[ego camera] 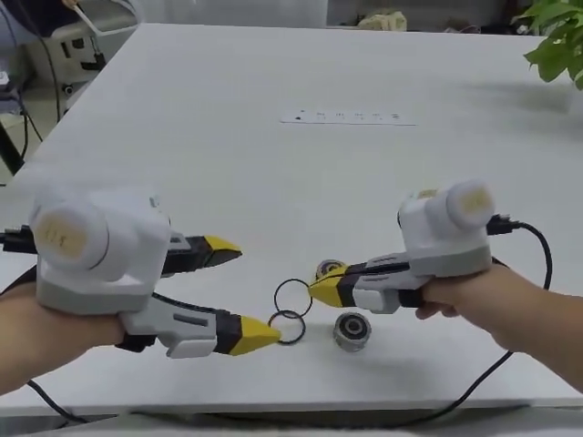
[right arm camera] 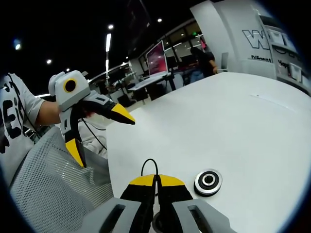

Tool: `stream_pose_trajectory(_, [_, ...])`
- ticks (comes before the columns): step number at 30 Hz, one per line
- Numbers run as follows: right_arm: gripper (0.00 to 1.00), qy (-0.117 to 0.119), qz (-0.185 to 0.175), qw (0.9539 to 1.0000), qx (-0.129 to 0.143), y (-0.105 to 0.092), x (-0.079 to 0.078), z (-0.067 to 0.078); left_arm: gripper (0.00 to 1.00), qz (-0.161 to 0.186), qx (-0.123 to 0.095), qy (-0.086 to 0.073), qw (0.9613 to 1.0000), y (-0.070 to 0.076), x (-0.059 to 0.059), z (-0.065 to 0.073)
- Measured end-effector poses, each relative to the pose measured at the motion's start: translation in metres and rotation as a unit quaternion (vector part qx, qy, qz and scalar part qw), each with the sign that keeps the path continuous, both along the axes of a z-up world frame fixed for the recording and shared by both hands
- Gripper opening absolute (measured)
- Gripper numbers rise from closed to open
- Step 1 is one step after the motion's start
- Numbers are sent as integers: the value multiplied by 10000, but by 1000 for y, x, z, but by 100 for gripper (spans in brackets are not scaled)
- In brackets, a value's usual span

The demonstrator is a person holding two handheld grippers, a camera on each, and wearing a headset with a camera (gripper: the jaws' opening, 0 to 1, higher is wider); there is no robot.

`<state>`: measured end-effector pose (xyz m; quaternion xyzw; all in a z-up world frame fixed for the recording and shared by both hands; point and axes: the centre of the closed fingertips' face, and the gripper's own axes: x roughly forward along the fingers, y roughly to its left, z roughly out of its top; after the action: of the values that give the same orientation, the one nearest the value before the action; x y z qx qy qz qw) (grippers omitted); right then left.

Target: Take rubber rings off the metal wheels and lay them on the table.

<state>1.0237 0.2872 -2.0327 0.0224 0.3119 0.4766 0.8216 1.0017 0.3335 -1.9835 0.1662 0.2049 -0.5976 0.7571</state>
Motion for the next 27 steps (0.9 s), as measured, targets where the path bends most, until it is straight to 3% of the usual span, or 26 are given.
stream_pose_trajectory(27, [0, 404, 90, 9991, -82, 8, -9, -18, 60, 20, 38, 42, 10000, 6, -2, -5])
